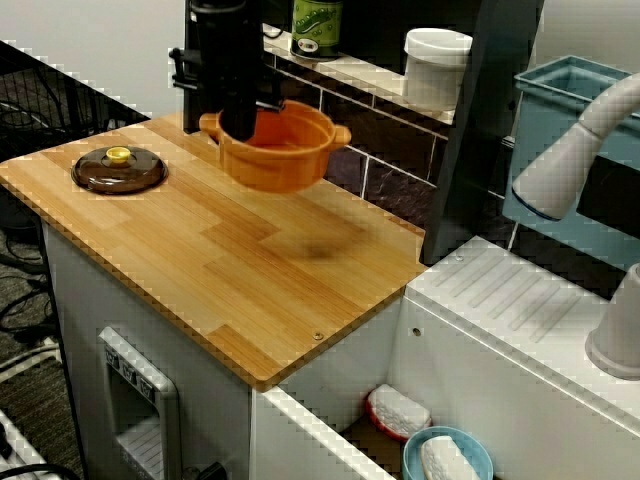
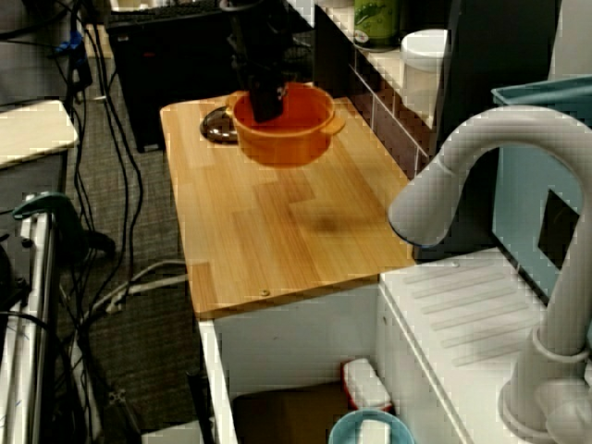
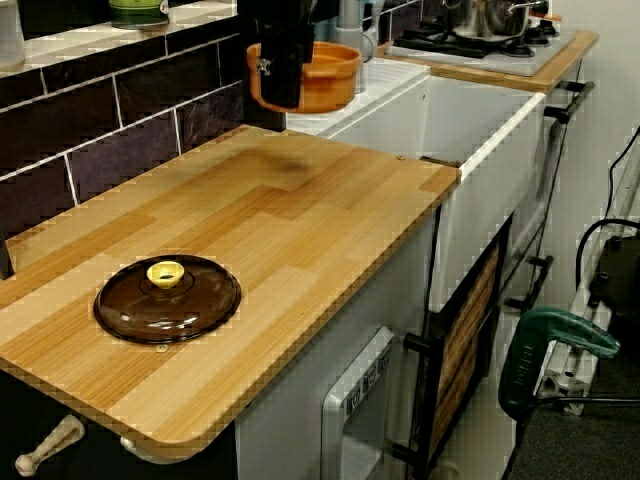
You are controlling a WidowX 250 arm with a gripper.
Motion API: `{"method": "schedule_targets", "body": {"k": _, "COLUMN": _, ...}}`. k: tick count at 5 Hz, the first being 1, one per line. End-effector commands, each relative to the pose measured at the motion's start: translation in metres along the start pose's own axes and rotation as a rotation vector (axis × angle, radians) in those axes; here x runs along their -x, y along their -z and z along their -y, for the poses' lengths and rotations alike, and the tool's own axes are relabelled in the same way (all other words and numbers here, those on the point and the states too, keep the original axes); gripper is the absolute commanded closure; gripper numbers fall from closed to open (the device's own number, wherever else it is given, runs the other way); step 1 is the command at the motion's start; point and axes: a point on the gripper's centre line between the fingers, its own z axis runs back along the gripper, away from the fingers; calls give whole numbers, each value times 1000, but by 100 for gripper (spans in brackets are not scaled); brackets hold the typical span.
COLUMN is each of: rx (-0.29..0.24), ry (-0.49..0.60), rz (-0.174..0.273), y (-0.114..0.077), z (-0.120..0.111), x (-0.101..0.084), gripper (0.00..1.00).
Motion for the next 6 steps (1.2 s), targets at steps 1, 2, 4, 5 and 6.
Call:
{"method": "schedule_targets", "body": {"k": 1, "rx": -61, "ry": -6, "rz": 4, "y": 32, "z": -30, "x": 18, "gripper": 100}}
{"method": "schedule_targets", "body": {"k": 2, "rx": -74, "ry": -13, "rz": -8, "y": 46, "z": -42, "x": 22, "gripper": 100}}
{"method": "schedule_targets", "body": {"k": 4, "rx": -94, "ry": -38, "rz": -31, "y": 57, "z": -52, "x": 23, "gripper": 56}}
{"method": "schedule_targets", "body": {"k": 5, "rx": -102, "ry": -37, "rz": -31, "y": 55, "z": -52, "x": 22, "gripper": 0}}
{"method": "schedule_targets", "body": {"k": 6, "rx": -96, "ry": -46, "rz": -39, "y": 51, "z": -54, "x": 20, "gripper": 0}}
